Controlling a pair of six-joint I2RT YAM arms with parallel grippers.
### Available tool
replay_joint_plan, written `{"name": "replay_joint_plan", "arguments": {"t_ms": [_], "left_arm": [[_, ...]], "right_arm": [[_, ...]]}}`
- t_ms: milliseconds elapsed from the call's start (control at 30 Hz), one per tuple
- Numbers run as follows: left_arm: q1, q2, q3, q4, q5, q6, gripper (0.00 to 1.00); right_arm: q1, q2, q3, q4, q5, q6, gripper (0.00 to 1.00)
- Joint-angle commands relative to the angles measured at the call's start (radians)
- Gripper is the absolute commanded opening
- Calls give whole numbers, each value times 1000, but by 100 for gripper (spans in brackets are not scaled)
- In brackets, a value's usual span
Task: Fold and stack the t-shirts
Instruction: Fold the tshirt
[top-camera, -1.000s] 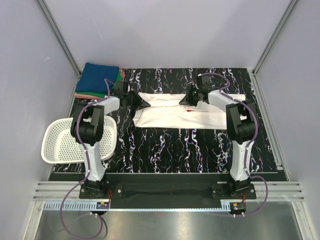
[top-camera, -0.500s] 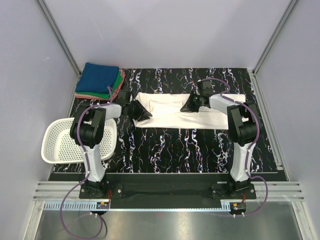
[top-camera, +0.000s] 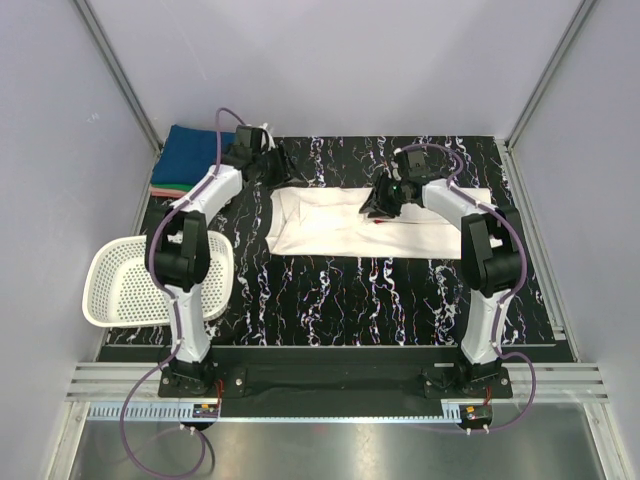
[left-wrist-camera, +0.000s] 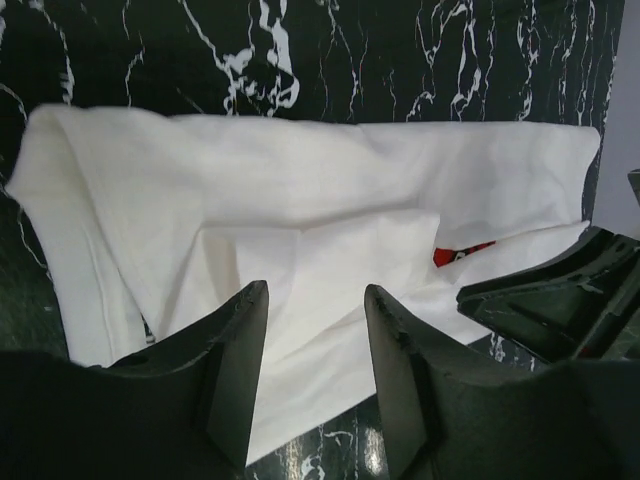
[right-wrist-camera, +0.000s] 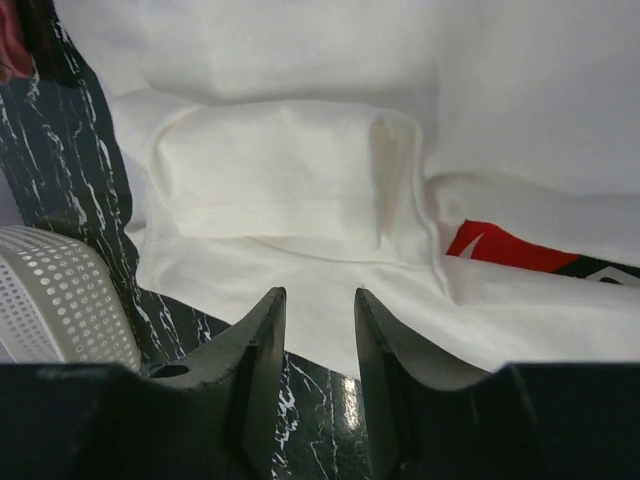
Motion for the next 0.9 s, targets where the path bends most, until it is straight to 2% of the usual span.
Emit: {"name": "replay_joint_plan", "arguments": {"t_ms": [0,333,867], "left_arm": [[-5,83,72,-127,-54,130,49],[-5,160,108,-87,77,146,50],[-2,198,118,-29,103,111,49]], "right_arm": [[-4,-2,102,-30,-6,-57,41],[-5,126,240,-45,-4,-127,43],[-4,196,274,-5,0,-98,43]]}}
